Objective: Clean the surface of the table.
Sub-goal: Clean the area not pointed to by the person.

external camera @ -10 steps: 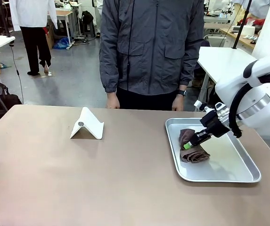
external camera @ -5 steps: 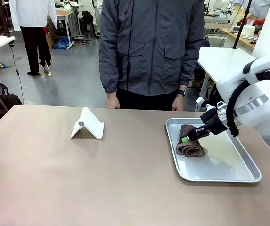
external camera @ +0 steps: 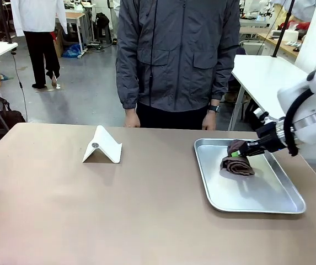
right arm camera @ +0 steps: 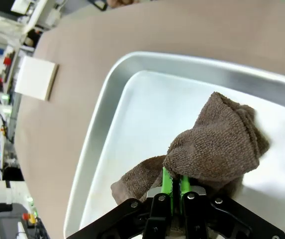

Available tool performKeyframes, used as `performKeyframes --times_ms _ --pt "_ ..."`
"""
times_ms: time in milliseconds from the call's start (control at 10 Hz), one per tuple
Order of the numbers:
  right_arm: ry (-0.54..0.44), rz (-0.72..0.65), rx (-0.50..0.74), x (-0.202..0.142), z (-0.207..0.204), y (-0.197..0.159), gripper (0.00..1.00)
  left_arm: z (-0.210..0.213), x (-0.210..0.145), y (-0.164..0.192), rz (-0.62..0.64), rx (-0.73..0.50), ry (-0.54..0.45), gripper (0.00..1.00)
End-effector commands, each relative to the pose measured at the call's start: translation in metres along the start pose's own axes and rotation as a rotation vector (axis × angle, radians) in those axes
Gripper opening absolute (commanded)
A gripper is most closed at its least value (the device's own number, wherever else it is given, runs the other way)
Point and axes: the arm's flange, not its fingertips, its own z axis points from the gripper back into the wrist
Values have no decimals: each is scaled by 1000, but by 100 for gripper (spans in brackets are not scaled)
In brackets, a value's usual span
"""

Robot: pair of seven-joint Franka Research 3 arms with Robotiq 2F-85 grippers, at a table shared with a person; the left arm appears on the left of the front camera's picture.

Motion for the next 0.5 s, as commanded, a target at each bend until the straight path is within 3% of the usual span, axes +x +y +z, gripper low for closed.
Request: performKeyframes --times_ms 0,400 --pt "8 11 41 -11 30 -8 6 -1 1 -5 12 -2 -11 20" --pt "75 -3 171 -37 74 -5 6 -1 1 -5 12 -2 -11 20"
